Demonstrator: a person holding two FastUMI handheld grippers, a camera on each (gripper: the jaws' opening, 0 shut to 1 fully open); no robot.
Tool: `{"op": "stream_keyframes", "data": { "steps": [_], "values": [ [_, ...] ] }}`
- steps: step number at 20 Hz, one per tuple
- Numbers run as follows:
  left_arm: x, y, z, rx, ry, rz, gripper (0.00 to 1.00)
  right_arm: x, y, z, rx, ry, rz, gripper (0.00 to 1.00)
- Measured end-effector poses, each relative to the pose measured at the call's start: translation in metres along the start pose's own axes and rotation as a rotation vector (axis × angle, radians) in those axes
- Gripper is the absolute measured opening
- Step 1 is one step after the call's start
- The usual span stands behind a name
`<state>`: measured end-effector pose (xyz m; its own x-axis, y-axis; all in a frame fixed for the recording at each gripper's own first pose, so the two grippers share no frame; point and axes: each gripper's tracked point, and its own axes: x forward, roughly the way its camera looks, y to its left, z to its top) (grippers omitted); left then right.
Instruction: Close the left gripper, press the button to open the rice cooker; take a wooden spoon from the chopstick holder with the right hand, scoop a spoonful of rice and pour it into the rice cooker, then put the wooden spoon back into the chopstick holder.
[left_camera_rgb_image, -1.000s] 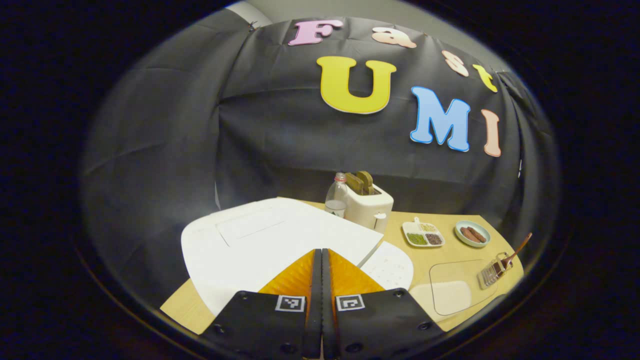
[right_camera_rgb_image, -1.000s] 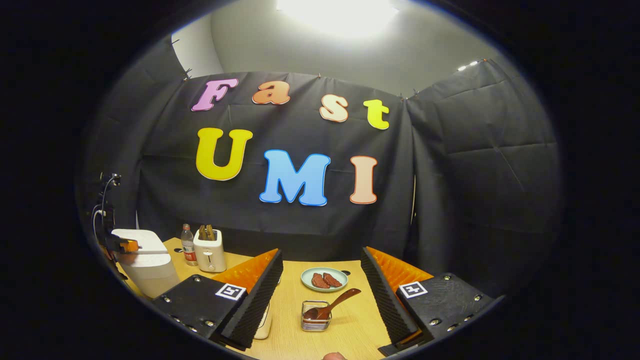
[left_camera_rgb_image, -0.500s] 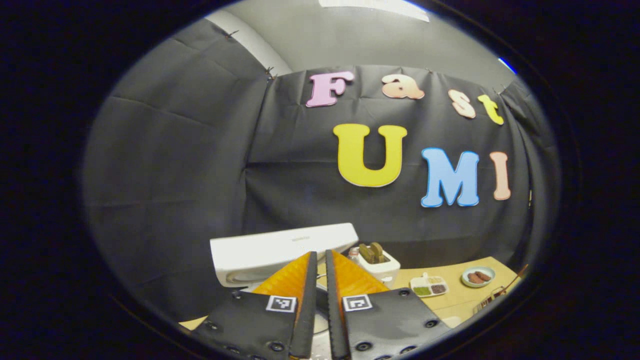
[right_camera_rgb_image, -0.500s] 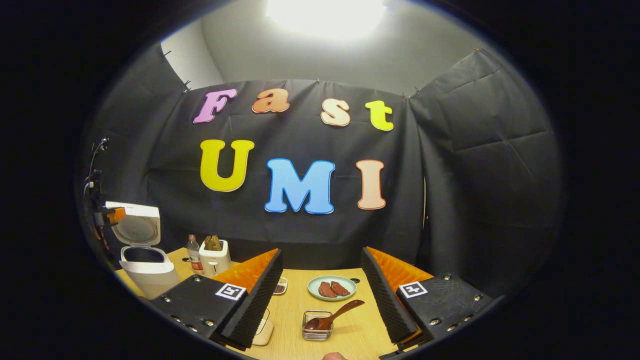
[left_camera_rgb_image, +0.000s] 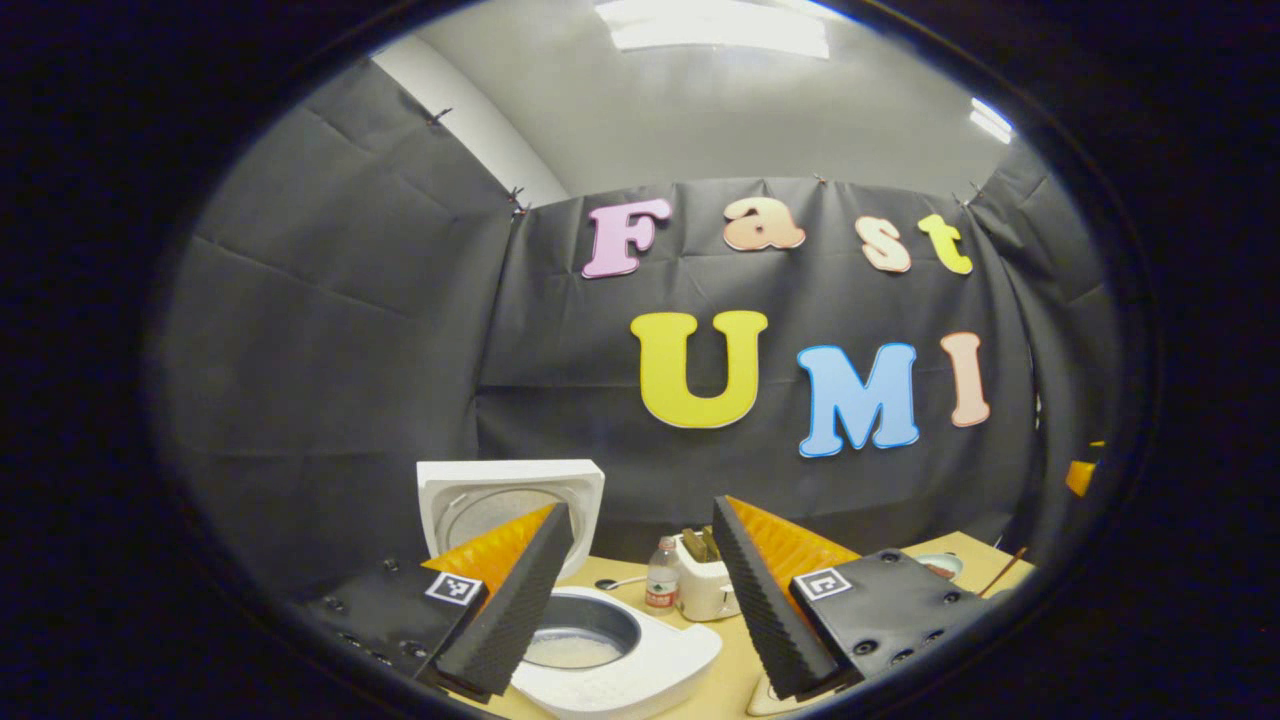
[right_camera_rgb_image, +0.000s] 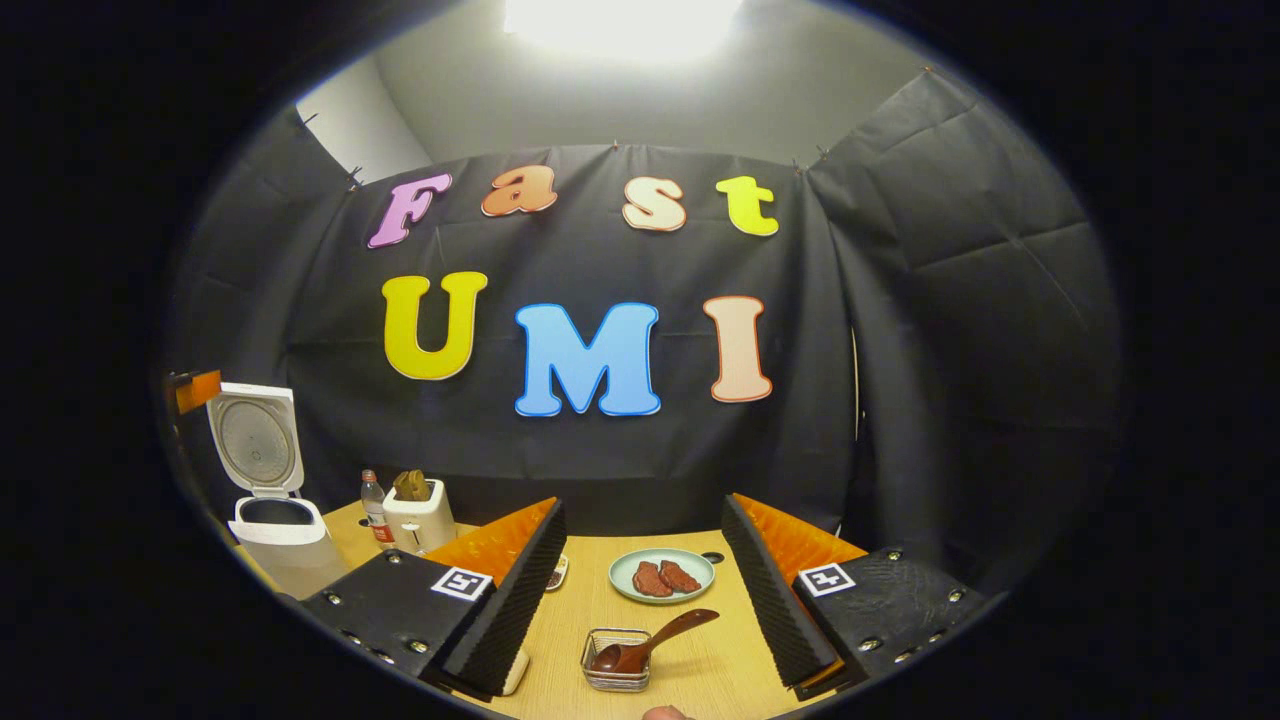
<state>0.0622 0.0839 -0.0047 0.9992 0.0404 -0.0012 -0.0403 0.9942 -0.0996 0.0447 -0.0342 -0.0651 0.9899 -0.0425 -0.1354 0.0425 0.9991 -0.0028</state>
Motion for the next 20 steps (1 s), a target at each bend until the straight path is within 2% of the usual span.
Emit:
{"op": "stream_keyframes", "data": {
  "steps": [10, 14, 20],
  "values": [
    [-0.045, -0.031, 0.023, 0.094, 0.001, -0.012, 0.97, 0.053, -0.037, -0.088, 0.05, 0.175, -0.016, 0.96],
    [-0.057, -0.024, 0.024, 0.14, 0.016, 0.012, 0.98, 0.061, -0.04, -0.124, 0.136, 0.255, -0.009, 0.98],
    [-0.072, -0.006, 0.021, 0.149, 0.043, 0.06, 0.99, 0.069, -0.04, -0.177, 0.218, 0.384, -0.017, 0.98]
  ]
}}
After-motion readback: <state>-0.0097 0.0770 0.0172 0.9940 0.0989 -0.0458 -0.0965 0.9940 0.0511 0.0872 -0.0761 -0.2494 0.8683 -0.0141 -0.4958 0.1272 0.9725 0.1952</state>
